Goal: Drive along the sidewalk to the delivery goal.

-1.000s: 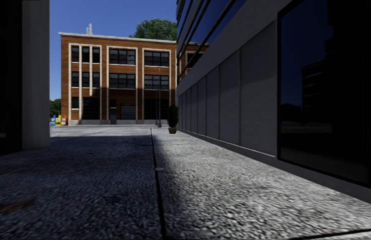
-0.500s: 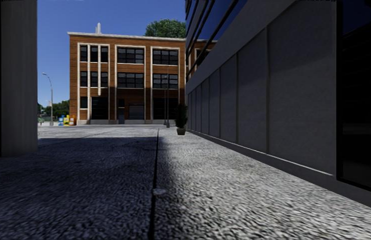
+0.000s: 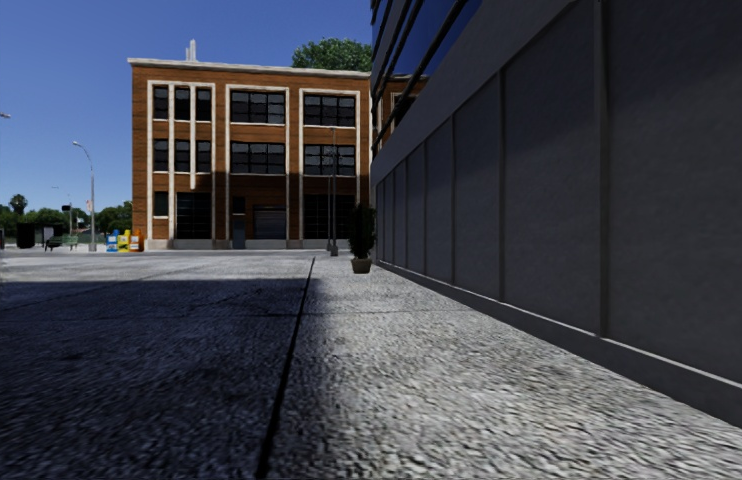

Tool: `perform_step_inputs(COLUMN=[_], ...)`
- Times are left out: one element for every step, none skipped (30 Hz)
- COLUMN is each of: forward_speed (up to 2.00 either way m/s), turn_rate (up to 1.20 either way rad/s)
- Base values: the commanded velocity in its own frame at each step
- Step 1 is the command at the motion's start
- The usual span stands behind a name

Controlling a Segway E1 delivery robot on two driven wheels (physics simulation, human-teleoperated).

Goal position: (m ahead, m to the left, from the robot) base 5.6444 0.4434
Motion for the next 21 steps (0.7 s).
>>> perform_step_inputs(forward_speed=[2.0, 2.0, 2.0, 2.0, 2.0, 2.0, 2.0, 2.0, 2.0, 2.0, 2.0, 2.0, 2.0, 2.0, 2.0, 2.0, 2.0, 2.0, 2.0, 2.0, 2.0], turn_rate=[0.0, 0.0, 0.0, 0.0, 0.09, 0.15, 0.15, 0.18, 0.21, 0.22, 0.22, 0.23, 0.24, 0.25, 0.25, 0.25, 0.27, 0.29, 0.29, 0.3, 0.32])
